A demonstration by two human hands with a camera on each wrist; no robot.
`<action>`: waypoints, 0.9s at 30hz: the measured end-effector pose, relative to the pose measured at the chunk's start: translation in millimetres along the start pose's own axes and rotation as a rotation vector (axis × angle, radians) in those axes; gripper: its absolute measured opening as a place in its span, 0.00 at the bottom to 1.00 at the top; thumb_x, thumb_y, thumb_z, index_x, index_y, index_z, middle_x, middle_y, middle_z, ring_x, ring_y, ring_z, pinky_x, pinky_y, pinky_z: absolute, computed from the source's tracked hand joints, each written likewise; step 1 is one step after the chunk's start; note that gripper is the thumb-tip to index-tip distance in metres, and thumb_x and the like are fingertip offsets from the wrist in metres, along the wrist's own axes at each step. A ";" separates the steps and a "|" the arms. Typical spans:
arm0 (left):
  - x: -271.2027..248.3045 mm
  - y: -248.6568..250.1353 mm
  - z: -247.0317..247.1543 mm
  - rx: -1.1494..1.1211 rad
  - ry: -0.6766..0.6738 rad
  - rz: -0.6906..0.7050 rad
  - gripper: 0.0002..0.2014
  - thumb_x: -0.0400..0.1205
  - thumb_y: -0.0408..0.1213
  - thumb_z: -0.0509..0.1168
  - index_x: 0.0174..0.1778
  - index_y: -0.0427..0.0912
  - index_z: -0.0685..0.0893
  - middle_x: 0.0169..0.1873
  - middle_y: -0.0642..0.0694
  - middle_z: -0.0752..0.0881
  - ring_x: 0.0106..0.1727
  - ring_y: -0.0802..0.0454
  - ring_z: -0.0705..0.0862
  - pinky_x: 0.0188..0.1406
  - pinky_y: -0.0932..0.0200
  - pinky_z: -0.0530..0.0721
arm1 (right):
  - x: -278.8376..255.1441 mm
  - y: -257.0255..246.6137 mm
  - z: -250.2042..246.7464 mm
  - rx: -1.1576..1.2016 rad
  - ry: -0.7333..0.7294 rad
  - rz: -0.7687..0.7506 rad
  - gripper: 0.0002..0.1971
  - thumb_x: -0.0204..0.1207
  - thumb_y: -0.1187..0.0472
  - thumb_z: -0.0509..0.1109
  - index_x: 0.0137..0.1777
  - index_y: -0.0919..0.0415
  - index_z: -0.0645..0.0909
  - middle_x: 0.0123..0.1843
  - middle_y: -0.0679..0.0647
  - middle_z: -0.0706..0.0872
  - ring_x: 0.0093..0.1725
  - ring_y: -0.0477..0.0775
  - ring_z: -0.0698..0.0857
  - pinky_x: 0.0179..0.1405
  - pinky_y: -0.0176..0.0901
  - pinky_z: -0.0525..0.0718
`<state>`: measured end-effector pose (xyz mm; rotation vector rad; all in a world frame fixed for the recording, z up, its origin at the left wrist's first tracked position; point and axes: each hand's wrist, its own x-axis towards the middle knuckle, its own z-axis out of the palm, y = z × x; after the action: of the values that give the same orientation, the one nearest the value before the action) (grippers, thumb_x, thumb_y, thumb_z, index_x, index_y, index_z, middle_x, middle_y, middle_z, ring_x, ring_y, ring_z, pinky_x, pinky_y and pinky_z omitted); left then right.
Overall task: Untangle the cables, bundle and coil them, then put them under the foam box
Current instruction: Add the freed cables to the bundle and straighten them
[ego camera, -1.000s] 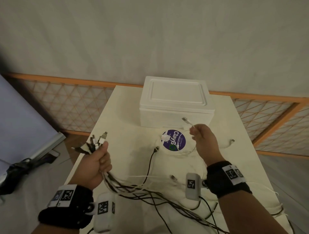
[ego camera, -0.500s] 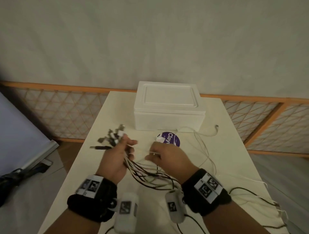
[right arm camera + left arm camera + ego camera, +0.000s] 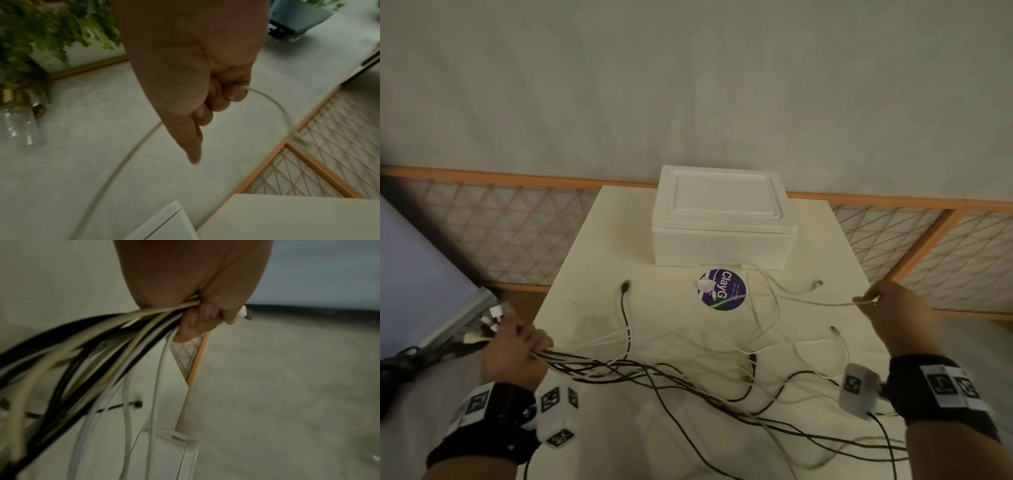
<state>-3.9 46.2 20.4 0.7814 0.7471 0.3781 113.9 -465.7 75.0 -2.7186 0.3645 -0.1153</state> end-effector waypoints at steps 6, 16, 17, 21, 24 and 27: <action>-27.4 -10.8 55.1 -0.071 -0.129 -0.065 0.23 0.83 0.39 0.62 0.21 0.50 0.69 0.13 0.54 0.61 0.14 0.60 0.60 0.15 0.68 0.61 | -39.4 -76.6 36.8 -0.489 -0.335 -0.298 0.52 0.60 0.40 0.77 0.81 0.54 0.55 0.77 0.55 0.68 0.76 0.59 0.66 0.76 0.68 0.58; -83.0 -28.6 117.7 -0.065 -0.448 -0.069 0.25 0.81 0.50 0.61 0.17 0.49 0.72 0.13 0.52 0.63 0.16 0.57 0.62 0.17 0.64 0.64 | -138.7 -200.3 95.0 0.048 -0.416 -0.877 0.30 0.70 0.59 0.69 0.73 0.56 0.67 0.51 0.61 0.88 0.51 0.67 0.85 0.56 0.50 0.78; -74.2 -22.6 109.1 -0.081 -0.436 -0.059 0.23 0.80 0.51 0.62 0.18 0.49 0.71 0.13 0.52 0.62 0.16 0.58 0.61 0.16 0.65 0.62 | -133.2 -187.3 100.1 -0.048 -0.427 -0.864 0.25 0.71 0.58 0.67 0.69 0.54 0.71 0.51 0.59 0.87 0.51 0.66 0.85 0.51 0.50 0.80; -41.0 3.4 67.8 -0.146 -0.309 -0.011 0.27 0.82 0.53 0.61 0.19 0.49 0.64 0.14 0.53 0.61 0.14 0.59 0.59 0.15 0.66 0.59 | -110.9 -118.7 117.2 -0.237 -0.486 -0.685 0.11 0.72 0.54 0.62 0.54 0.51 0.75 0.49 0.53 0.86 0.51 0.61 0.85 0.42 0.46 0.77; -21.8 15.8 45.1 -0.161 -0.225 -0.013 0.30 0.84 0.55 0.58 0.16 0.49 0.64 0.13 0.53 0.61 0.13 0.59 0.59 0.14 0.66 0.59 | -100.0 -67.5 120.3 -0.327 -0.502 -0.552 0.11 0.71 0.52 0.61 0.52 0.51 0.74 0.48 0.51 0.86 0.51 0.58 0.85 0.41 0.45 0.78; -13.3 11.2 36.7 -0.150 -0.187 -0.027 0.32 0.85 0.56 0.55 0.14 0.49 0.65 0.12 0.53 0.61 0.12 0.59 0.59 0.13 0.67 0.59 | -89.9 -47.0 112.6 -0.354 -0.473 -0.513 0.12 0.70 0.51 0.62 0.52 0.50 0.75 0.46 0.49 0.85 0.49 0.55 0.85 0.42 0.44 0.79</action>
<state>13.1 28.0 52.4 0.6540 0.5474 0.3279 53.2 -357.9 -12.6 -2.9935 -0.4936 0.4882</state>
